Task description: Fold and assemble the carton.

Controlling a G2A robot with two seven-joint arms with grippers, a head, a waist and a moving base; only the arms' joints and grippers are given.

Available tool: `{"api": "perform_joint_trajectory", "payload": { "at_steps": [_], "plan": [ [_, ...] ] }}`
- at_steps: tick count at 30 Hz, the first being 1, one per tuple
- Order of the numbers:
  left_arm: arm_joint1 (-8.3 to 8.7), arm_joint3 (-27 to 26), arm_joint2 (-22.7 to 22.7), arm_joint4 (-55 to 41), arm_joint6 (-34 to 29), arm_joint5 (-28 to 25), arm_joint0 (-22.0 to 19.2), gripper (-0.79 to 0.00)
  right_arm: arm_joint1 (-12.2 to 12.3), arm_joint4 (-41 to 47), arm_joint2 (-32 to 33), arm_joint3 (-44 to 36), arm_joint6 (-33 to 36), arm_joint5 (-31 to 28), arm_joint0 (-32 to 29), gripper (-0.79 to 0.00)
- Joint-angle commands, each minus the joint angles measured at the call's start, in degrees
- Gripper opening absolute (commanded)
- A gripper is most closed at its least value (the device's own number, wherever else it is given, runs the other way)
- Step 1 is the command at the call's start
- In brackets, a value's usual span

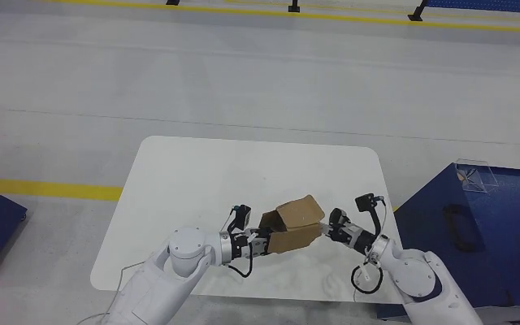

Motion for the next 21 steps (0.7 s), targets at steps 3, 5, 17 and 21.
{"api": "perform_joint_trajectory", "payload": {
  "at_steps": [3,5,17,21],
  "plan": [
    [-0.05,0.1,0.1,0.1,-0.1,-0.1,0.1,-0.785,-0.4,-6.2,-0.9,-0.7,-7.1,4.7,0.4,0.0],
    [-0.06,-0.1,0.2,0.3,-0.1,-0.1,0.2,-0.785,-0.7,-9.7,-2.1,-0.9,-9.7,6.6,1.0,0.0],
    [0.0,0.2,-0.3,0.3,-0.7,-0.7,0.6,-0.785,-2.3,-22.4,-9.5,-1.7,-16.8,15.0,1.7,0.0],
    [0.09,0.3,-0.7,0.2,-0.8,-0.8,1.0,-0.785,-2.2,-24.2,-8.9,-3.7,-17.1,15.3,-0.4,0.0]
  ]
}}
